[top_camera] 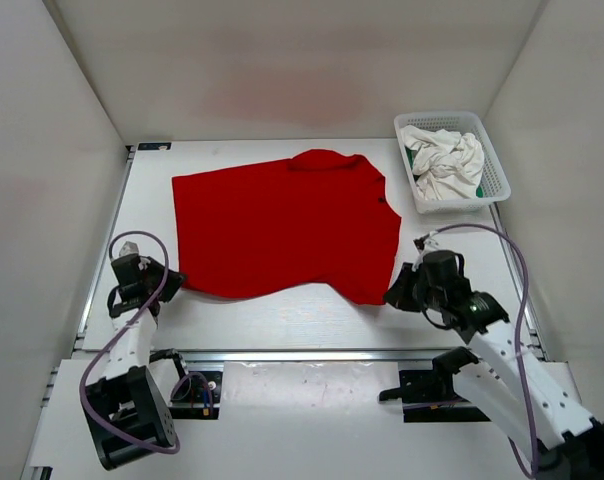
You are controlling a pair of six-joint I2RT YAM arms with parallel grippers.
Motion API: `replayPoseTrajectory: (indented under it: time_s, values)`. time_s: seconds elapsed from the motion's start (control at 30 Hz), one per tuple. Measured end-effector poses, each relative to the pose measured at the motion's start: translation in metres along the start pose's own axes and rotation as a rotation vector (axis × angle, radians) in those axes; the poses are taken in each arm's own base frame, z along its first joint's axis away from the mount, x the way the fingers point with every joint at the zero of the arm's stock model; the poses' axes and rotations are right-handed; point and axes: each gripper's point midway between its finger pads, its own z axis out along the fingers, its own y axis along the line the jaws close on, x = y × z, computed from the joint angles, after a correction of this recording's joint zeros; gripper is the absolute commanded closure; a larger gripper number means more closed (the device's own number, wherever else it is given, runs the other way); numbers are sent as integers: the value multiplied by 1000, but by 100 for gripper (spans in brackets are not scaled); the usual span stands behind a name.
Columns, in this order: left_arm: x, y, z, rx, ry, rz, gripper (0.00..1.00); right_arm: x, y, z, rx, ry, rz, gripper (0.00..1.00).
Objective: Fold and stack the t-shirts
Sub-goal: Flatten out the tshirt, then grap the side of the flattened tshirt closest away from the robot with both arms
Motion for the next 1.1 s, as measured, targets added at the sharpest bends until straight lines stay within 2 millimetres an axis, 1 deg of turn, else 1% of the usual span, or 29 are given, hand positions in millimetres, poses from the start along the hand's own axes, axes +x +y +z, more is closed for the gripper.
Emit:
replayPoseTrajectory:
  time_s: [0.1,0.2,0.27,0.33,0.4,0.5,0.6,0.67,0.77,0.83,0.9,1.1]
  values:
    - [1,5,-7,-8,-1,10,100,16,4,-14,-26,3,41,100]
    - [-4,-1,-13,11,-31,34,100,18,5,-20,-36,-9,64,100]
    - [-9,-9,-14,24,-40,42,100,16,0,-14,-14,6,81,100]
    - [-17,-19,-12,40,-46,36,100,9,-10,-4,26,24,108,100]
    - [-24,-26,-7,54,-52,13,100,-9,-20,6,63,28,139,100]
    - [-29,-24,1,45,-53,-43,100,-47,-29,23,103,8,155,100]
    - [-31,-20,11,22,-39,-95,100,-91,-22,39,87,-43,125,100]
    - [-37,-22,16,18,-44,-120,100,-120,-14,48,69,-87,103,100]
    - [-47,-28,26,21,-54,-142,100,-158,-6,65,50,-128,78,100]
    - [-52,-30,34,14,-56,-154,100,-174,-5,80,48,-136,72,100]
    - [-56,-29,42,4,-57,-164,100,-184,-7,95,48,-135,70,100]
    - [-64,-20,67,-55,-42,-190,100,-199,-15,133,64,-100,78,100]
